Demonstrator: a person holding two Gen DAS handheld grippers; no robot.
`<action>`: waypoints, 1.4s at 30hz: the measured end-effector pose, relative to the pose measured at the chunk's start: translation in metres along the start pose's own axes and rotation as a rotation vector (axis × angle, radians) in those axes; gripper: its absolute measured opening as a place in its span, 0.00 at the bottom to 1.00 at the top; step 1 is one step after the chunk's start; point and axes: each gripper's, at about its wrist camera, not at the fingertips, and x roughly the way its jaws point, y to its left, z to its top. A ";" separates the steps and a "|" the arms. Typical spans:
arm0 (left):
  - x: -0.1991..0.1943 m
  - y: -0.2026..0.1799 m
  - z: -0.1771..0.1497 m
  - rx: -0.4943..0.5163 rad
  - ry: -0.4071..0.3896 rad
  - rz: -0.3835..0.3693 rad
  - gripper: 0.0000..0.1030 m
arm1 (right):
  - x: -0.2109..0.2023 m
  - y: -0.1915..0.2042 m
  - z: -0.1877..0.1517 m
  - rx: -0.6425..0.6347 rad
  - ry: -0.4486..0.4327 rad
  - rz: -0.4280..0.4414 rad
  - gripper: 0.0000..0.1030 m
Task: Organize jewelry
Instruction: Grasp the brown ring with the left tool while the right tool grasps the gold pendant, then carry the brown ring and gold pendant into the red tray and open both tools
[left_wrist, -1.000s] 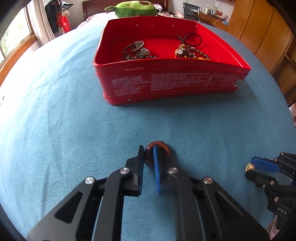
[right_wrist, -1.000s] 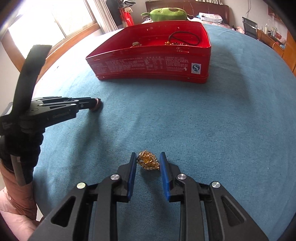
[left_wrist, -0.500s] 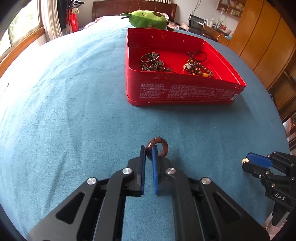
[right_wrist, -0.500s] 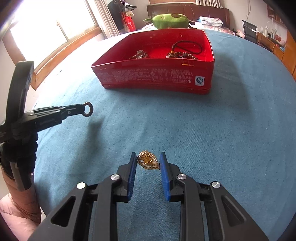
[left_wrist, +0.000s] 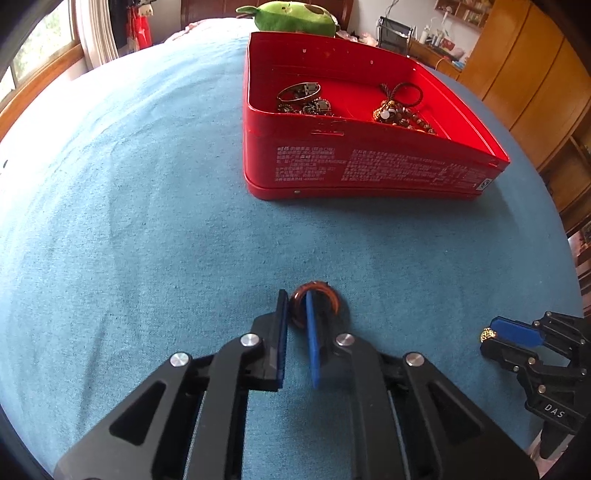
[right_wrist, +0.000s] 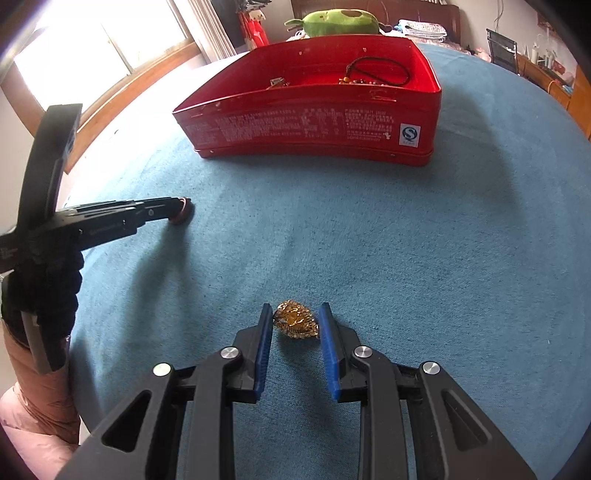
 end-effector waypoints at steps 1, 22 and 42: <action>-0.001 0.000 -0.001 -0.002 -0.006 0.004 0.08 | -0.002 -0.001 -0.001 -0.001 -0.004 0.003 0.24; -0.089 -0.005 0.006 -0.001 -0.199 -0.038 0.05 | -0.061 -0.011 0.034 0.010 -0.159 0.035 0.24; -0.053 -0.029 0.115 0.016 -0.214 -0.077 0.05 | -0.031 -0.020 0.166 0.042 -0.210 0.022 0.24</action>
